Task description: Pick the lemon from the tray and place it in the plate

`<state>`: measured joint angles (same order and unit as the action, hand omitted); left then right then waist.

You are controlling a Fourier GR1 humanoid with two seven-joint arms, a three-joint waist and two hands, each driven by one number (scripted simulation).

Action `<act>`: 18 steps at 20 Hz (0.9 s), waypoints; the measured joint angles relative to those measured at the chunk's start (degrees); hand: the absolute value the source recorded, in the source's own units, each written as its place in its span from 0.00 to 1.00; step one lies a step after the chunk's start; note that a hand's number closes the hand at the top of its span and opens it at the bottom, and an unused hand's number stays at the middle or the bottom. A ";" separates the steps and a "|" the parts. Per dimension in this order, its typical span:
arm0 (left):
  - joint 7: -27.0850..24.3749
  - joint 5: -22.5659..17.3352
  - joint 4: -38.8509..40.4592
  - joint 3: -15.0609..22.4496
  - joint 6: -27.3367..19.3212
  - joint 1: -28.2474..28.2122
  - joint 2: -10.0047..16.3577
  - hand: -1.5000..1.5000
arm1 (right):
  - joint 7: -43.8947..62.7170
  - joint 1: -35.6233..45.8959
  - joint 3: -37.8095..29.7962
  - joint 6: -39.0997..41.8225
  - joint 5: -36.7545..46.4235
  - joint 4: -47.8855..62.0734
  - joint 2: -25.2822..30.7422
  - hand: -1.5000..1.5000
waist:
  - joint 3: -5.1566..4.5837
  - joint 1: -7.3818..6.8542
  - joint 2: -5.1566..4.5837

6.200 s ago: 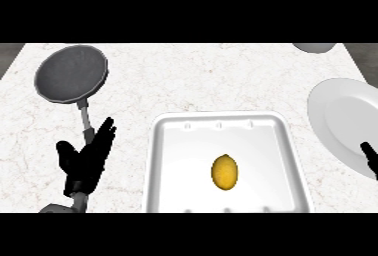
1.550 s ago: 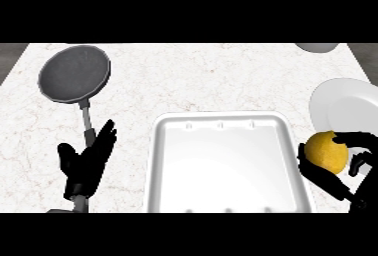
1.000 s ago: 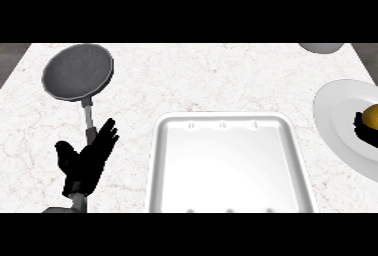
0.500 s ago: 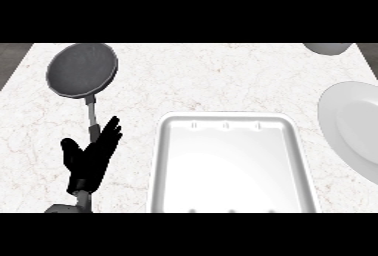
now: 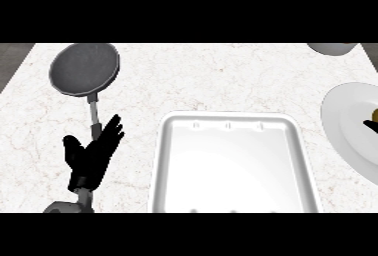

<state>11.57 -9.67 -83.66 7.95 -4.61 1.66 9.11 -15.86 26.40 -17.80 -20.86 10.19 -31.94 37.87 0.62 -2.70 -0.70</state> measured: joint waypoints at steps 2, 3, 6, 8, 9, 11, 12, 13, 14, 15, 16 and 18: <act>0.22 0.04 -0.21 0.04 0.20 -0.04 0.14 0.50 | -3.96 1.93 -2.03 1.08 -1.85 2.32 -0.22 0.00 | 0.02 -0.03 -0.04; -0.07 0.04 -0.38 -0.03 0.19 -0.34 0.12 0.50 | -5.99 2.49 -3.43 1.78 -3.18 3.06 -0.13 0.00 | 0.02 0.07 0.00; -1.21 -0.10 0.06 -0.52 0.39 -0.80 0.01 0.50 | -11.63 3.67 -7.56 3.18 -7.10 5.04 -0.66 0.00 | 0.01 0.54 0.15; -1.24 0.16 0.12 -0.62 0.21 -0.92 -0.01 0.50 | -14.42 4.09 -10.13 4.64 -9.38 7.00 -0.15 0.00 | -0.01 0.75 0.23; -1.33 0.11 -0.01 -0.88 0.29 -1.05 0.17 0.50 | -15.87 3.87 -11.45 5.56 -10.50 8.20 0.24 0.00 | -0.01 0.82 0.25; -1.14 0.13 -0.07 -1.15 0.21 -1.28 0.11 0.50 | -16.56 3.82 -13.02 8.32 -12.20 9.83 1.51 0.00 | -0.06 1.22 0.44; -1.16 0.05 -0.15 -1.33 0.32 -1.46 0.17 0.50 | -17.01 3.31 -13.84 10.51 -13.17 10.46 2.31 0.00 | -0.10 1.40 0.51; -1.51 0.11 0.15 -1.39 0.27 -1.50 -0.07 0.50 | -17.54 2.92 -14.49 12.56 -13.91 11.32 3.09 0.00 | -0.09 1.51 0.56; -1.50 0.20 0.02 -1.42 0.18 -1.62 -0.12 0.50 | -17.84 2.28 -15.09 15.08 -14.60 12.20 4.17 0.00 | -0.09 1.59 0.58; -0.71 0.19 -0.19 -1.51 0.06 -1.45 -0.09 0.50 | -18.06 1.68 -15.44 17.68 -15.19 12.67 5.06 0.00 | -0.11 1.74 0.64; -1.11 0.19 -0.26 -1.58 0.26 -1.73 -0.06 0.50 | -18.69 0.86 -15.79 20.17 -15.78 13.16 5.54 0.00 | -0.14 1.84 0.68; -0.93 0.60 -0.55 -1.36 -0.18 -1.96 -0.46 0.50 | -20.64 -1.28 -16.16 24.59 -16.48 13.99 6.28 0.00 | -0.16 2.04 0.74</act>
<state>10.64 -9.06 -84.21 6.59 -4.80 -0.29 8.65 -36.50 25.11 -33.96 3.73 -6.30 -17.96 44.15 0.46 -0.66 0.05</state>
